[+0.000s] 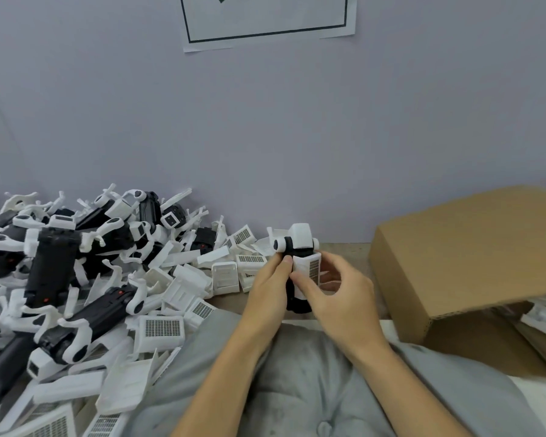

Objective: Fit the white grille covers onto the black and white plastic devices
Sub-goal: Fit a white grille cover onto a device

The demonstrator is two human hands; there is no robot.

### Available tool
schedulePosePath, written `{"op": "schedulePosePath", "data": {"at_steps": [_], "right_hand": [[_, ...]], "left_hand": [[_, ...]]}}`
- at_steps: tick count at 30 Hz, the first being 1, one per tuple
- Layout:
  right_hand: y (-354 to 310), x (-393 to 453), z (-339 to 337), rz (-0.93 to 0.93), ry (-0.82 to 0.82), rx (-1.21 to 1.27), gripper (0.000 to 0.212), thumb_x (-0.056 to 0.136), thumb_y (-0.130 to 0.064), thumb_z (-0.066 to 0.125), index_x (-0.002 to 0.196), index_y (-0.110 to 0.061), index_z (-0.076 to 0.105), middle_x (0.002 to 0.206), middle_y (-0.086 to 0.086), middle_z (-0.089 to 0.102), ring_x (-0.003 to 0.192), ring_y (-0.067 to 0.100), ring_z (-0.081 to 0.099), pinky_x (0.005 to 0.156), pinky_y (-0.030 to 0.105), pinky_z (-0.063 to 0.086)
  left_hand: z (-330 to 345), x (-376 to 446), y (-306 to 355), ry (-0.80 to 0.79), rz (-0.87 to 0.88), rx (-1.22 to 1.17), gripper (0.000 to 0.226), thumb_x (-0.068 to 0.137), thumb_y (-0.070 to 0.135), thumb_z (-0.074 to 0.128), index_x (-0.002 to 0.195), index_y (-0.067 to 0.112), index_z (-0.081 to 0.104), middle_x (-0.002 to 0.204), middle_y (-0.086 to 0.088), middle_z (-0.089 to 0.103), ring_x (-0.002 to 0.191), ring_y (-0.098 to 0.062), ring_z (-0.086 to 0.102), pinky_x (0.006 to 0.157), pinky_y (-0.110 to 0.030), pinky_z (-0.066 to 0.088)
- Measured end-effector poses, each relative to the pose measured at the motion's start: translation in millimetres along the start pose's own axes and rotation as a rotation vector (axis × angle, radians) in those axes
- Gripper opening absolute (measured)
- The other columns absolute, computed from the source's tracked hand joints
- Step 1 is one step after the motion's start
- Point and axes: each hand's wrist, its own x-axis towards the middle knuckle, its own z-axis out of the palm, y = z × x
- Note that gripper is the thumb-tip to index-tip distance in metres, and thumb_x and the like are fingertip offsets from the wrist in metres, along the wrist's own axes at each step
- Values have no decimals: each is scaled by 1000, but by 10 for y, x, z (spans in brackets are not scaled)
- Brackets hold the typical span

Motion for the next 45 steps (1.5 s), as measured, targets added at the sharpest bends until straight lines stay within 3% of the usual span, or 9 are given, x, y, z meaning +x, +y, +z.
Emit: {"op": "schedulePosePath", "data": {"at_steps": [3, 8, 12, 20, 25, 29, 33, 40, 45], "right_hand": [[23, -15, 18, -109, -39, -108, 23, 82, -30, 79, 102, -31, 68, 88, -13, 64, 81, 0, 61, 71, 9, 45], [-1, -10, 16, -158, 53, -151, 14, 85, -38, 74, 97, -34, 68, 79, -14, 54, 78, 1, 56, 68, 5, 40], [10, -14, 28, -139, 15, -160, 14, 84, -35, 77, 95, -30, 70, 78, -11, 54, 79, 1, 56, 67, 5, 40], [47, 17, 2, 70, -34, 98, 10, 80, -37, 80, 85, -28, 78, 77, -7, 71, 70, 13, 66, 66, 27, 53], [43, 25, -18, 205, -118, 435, 16, 97, -20, 62, 93, -20, 78, 88, -5, 78, 86, 9, 74, 70, 16, 55], [46, 43, -29, 261, -154, 447, 19, 96, -22, 62, 96, -10, 77, 88, 2, 78, 85, 14, 75, 72, 23, 58], [70, 64, -26, 285, -99, 434, 12, 93, -16, 67, 98, -8, 75, 86, 4, 77, 84, 19, 75, 71, 25, 59], [91, 65, 7, 258, -194, 474, 15, 94, -22, 64, 102, -15, 76, 95, -1, 79, 92, 13, 74, 80, 24, 57], [111, 56, 34, 253, -195, 407, 16, 97, -20, 61, 97, -15, 77, 89, -2, 79, 88, 13, 74, 74, 23, 55]], "left_hand": [[-5, 12, -11, -3, -26, -44, 29, 106, 19, 43, 109, 22, 72, 107, 0, 77, 104, -17, 71, 94, -35, 54], [-2, -31, -18, -143, 33, -14, 25, 103, 18, 50, 122, 12, 65, 114, -7, 74, 104, -15, 70, 84, -22, 55], [-11, -25, -19, -110, 69, 23, 21, 102, 14, 53, 118, 7, 65, 103, -6, 75, 90, -10, 70, 74, -18, 53], [-11, -27, -4, -100, 80, 54, 23, 102, 12, 51, 118, 1, 64, 117, -19, 69, 107, -20, 66, 96, -34, 51], [-26, -48, -2, -124, 52, -15, 24, 101, 14, 52, 116, 2, 65, 113, -15, 72, 96, -13, 70, 80, -19, 55], [-26, -37, -30, -111, 137, 114, 16, 101, 20, 57, 106, 12, 70, 95, -1, 76, 87, -10, 70, 75, -20, 53], [-36, -4, -54, -64, 177, 197, 19, 100, 10, 57, 88, 18, 70, 78, 7, 72, 75, -5, 65, 69, -22, 50], [-40, 32, -62, 8, 87, 29, 19, 100, 19, 58, 94, 13, 74, 95, -16, 76, 88, -26, 72, 82, -41, 57], [-49, 39, -69, -28, -15, -95, 24, 99, 27, 56, 104, 10, 73, 103, -19, 74, 93, -28, 71, 85, -43, 56]]}}
